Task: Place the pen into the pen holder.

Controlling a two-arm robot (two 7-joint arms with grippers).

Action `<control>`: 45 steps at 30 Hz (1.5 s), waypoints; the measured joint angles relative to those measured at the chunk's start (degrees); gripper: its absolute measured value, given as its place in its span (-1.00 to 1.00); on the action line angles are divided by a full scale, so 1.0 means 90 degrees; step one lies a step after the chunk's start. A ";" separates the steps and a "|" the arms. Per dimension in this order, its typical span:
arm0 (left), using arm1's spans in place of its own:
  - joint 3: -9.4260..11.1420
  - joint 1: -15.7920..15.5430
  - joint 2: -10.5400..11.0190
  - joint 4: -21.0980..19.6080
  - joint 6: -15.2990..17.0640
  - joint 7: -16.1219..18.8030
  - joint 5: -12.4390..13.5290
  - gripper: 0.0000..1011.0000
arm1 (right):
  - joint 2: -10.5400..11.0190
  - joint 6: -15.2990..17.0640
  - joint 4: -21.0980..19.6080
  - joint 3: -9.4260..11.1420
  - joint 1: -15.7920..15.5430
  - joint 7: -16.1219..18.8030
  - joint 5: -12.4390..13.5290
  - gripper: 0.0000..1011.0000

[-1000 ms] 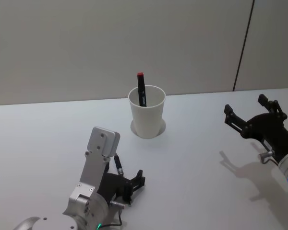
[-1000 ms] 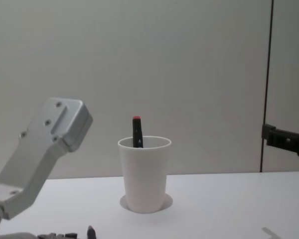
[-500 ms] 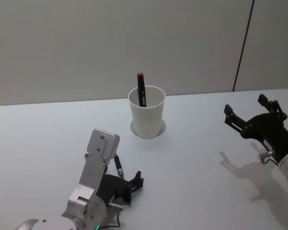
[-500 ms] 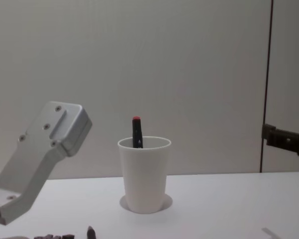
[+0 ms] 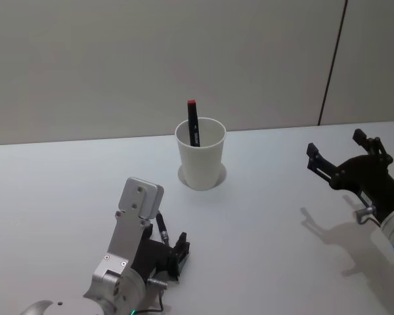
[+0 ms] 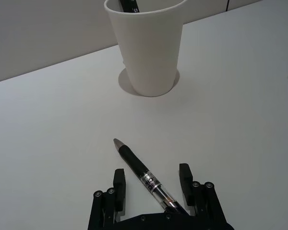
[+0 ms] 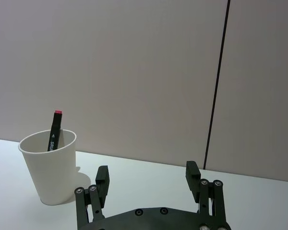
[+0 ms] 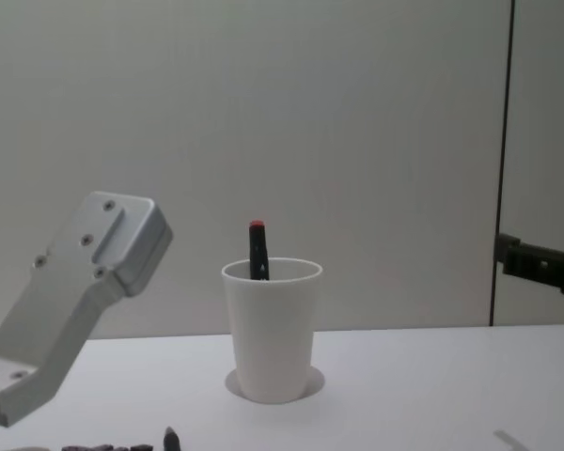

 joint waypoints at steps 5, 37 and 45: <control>-0.0004 0.0004 0.0003 0.0000 0.0000 -0.0001 0.0011 0.27 | 0.0000 0.0000 0.0000 0.0000 0.0000 0.0000 0.0000 0.98; -0.0006 0.0014 0.0004 0.0011 0.0009 0.0000 0.0028 -0.66 | 0.0000 0.0000 0.0000 0.0000 0.0000 0.0000 0.0000 0.98; -0.0006 0.0013 0.0004 0.0011 0.0009 0.0002 0.0029 -0.74 | 0.0000 0.0000 0.0000 0.0000 0.0000 0.0000 0.0000 0.98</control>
